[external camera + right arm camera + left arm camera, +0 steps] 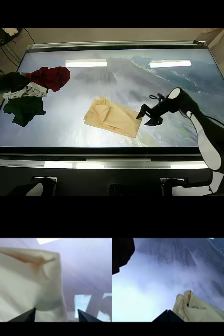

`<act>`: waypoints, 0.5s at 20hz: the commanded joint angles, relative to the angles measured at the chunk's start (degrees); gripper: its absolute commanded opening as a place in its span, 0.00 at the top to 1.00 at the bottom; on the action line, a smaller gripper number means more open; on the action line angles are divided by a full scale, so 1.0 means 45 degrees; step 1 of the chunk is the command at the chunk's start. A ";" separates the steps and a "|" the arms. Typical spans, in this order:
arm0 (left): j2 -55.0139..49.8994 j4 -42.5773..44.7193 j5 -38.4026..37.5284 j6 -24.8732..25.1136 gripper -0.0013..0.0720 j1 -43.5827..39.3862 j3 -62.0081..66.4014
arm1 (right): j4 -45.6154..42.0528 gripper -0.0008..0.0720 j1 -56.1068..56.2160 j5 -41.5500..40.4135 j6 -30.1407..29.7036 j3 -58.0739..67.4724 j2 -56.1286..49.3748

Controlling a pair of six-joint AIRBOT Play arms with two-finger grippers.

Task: Fold the shirts.

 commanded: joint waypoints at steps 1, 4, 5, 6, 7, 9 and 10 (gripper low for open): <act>0.0005 -0.0359 0.0010 -0.0024 0.95 -0.0015 -0.0015 | 0.1054 0.20 0.0670 -0.1802 -0.0238 -0.1098 -0.0529; 0.0005 -0.0427 0.0044 -0.0024 0.95 -0.0015 -0.0015 | 0.2472 0.92 0.0952 -0.1520 -0.1851 -0.0636 -0.0515; 0.0000 -0.0427 0.0044 -0.0024 0.95 -0.0015 -0.0015 | 0.2691 0.93 0.0879 -0.1059 -0.2633 0.0029 -0.0316; 0.0000 -0.0427 0.0044 -0.0019 0.95 -0.0015 -0.0015 | 0.2395 0.93 0.0772 -0.0568 -0.2759 0.0976 -0.0010; 0.0000 -0.0427 0.0053 -0.0019 0.95 -0.0015 -0.0015 | 0.1953 0.93 0.0612 -0.0112 -0.2584 0.2040 0.0287; -0.0005 -0.0427 0.0209 -0.0019 0.95 -0.0015 -0.0015 | 0.1030 0.93 0.0000 0.1044 -0.1447 0.4600 0.0656; 0.0000 -0.0432 0.0291 -0.0019 0.95 -0.0015 -0.0015 | 0.0894 0.93 -0.0520 0.1739 -0.1107 0.5887 0.0665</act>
